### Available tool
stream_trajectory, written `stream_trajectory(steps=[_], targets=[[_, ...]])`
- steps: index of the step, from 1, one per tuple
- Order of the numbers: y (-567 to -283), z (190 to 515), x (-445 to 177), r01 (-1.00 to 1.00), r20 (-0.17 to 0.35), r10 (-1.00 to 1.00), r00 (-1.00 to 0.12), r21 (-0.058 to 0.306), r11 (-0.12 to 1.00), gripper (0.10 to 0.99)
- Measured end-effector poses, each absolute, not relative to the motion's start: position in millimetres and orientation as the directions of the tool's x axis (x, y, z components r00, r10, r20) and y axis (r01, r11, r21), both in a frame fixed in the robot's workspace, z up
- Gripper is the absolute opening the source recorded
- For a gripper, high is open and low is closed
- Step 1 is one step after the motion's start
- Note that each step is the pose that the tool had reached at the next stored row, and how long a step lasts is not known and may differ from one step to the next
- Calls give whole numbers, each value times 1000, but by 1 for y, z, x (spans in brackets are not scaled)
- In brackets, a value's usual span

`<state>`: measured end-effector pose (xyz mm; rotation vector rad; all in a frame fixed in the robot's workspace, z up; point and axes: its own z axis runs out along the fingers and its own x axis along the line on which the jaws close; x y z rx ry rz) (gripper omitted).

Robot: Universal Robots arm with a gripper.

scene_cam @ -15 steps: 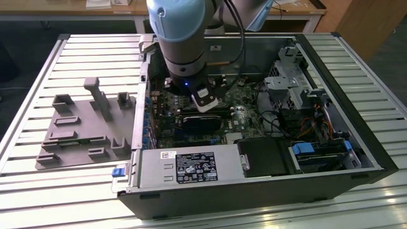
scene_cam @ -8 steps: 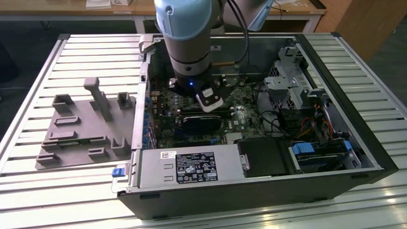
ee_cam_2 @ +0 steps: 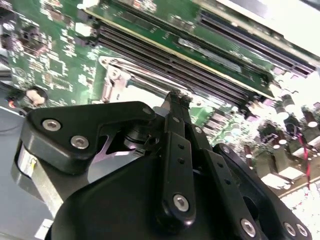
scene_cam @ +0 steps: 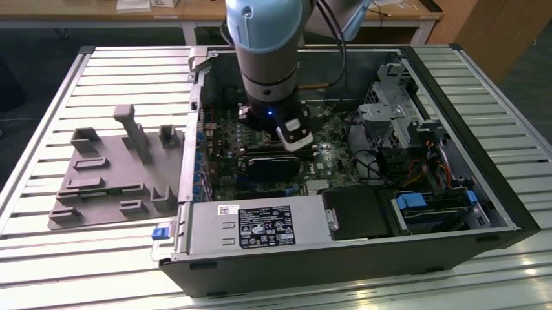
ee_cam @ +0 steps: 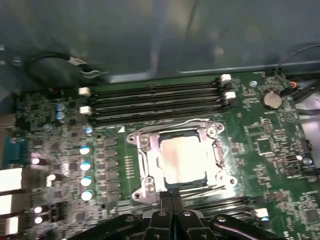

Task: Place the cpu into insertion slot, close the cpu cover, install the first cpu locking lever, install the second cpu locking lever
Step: 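Install the second cpu locking lever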

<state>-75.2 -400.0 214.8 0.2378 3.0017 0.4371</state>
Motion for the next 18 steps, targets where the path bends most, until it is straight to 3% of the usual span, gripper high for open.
stream_trajectory(steps=[9,18], targets=[[-395,215,-61,151,-79,177,-981,268,952,106],[-367,215,-60,150,-86,174,-981,230,962,106]])
